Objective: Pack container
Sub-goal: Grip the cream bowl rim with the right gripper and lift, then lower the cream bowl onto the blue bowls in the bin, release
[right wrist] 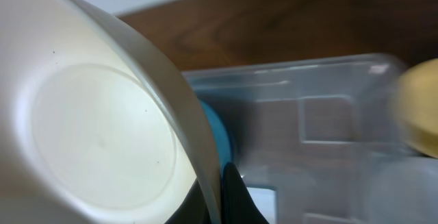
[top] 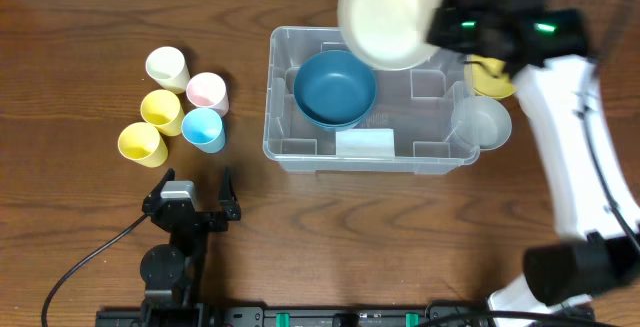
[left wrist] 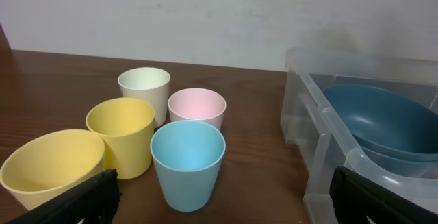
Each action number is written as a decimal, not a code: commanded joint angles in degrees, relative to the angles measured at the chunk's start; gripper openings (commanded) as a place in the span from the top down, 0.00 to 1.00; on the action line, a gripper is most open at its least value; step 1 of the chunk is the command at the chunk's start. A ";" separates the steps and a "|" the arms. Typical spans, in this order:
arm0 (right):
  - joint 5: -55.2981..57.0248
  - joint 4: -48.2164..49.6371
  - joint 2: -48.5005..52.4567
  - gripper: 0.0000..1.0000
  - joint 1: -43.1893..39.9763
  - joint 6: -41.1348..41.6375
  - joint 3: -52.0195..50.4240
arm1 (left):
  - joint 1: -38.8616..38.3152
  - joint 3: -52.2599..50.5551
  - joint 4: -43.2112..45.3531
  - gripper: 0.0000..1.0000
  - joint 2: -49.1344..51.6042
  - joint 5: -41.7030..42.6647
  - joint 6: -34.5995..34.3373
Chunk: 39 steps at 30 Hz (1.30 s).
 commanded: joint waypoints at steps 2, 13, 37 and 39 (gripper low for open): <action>1.99 0.35 6.10 0.99 4.02 3.89 0.17 | 0.28 -0.85 -2.12 0.02 -0.35 0.37 0.94; -2.84 0.46 14.49 0.99 6.62 4.07 0.15 | 0.28 -0.85 -2.12 0.02 -0.35 0.37 0.94; -2.38 -0.81 19.93 0.88 8.04 4.46 -1.33 | 0.28 -0.85 -2.12 0.02 -0.35 0.37 0.94; -1.75 -0.81 19.93 0.82 8.04 4.48 -1.33 | 0.28 -0.85 -2.12 0.02 -0.35 0.37 0.94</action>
